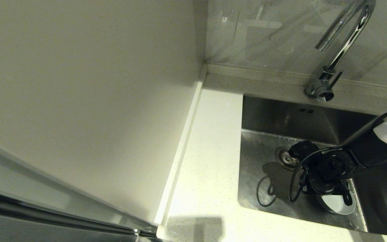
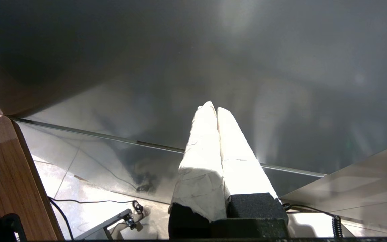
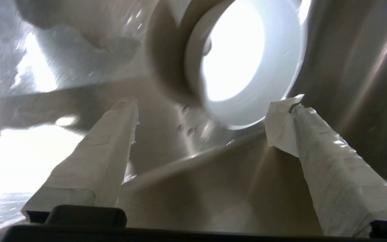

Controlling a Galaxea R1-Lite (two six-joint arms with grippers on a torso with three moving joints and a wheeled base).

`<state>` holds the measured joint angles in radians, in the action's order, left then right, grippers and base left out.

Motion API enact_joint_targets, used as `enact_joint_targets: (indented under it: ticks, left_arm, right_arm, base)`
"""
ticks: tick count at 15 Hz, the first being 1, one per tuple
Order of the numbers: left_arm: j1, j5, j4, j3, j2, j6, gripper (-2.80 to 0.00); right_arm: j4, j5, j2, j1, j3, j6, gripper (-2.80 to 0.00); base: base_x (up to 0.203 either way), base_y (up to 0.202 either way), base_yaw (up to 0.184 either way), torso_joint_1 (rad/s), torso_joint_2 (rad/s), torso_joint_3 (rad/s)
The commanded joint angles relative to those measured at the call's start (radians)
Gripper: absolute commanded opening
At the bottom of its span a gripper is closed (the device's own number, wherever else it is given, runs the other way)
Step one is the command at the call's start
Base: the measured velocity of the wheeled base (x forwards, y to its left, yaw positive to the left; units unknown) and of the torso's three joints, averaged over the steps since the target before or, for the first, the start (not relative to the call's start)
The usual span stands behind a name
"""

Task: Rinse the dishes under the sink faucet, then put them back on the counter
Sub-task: Put a bowl back to the table from the sink

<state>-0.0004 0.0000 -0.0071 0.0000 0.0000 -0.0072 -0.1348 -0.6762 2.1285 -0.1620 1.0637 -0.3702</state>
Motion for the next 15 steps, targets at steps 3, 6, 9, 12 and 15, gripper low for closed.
enact_joint_targets:
  ticks: [3,6,9,12,15]
  left_arm:
    - [0.000,0.000,-0.001,0.003,0.000,0.000,-2.80]
    - [0.000,0.000,-0.001,0.003,0.000,0.000,-2.80]
    - [0.000,0.000,-0.001,0.003,0.000,0.000,-2.80]
    - [0.000,0.000,-0.001,0.003,0.000,0.000,-2.80]
    - [0.000,0.000,-0.001,0.003,0.000,0.000,-2.80]
  right_arm:
    - [-0.074,-0.003,0.108,-0.014,0.063,-0.071,0.00]
    - [-0.072,-0.002,0.141,0.019,0.079,-0.073,0.00]
    - [-0.075,-0.003,0.145,0.041,0.135,-0.072,0.00]
    - [-0.077,-0.003,0.139,0.065,0.153,-0.069,0.00]
    - [-0.075,-0.002,0.143,0.076,0.157,-0.068,0.00]
  base:
    - [0.000,0.000,0.000,0.000,0.00,0.000]
    - [0.000,0.000,0.000,0.000,0.00,0.000]
    - [0.000,0.000,0.000,0.000,0.00,0.000]
    - [0.000,0.000,0.000,0.000,0.00,0.000]
    - [0.000,0.000,0.000,0.000,0.00,0.000]
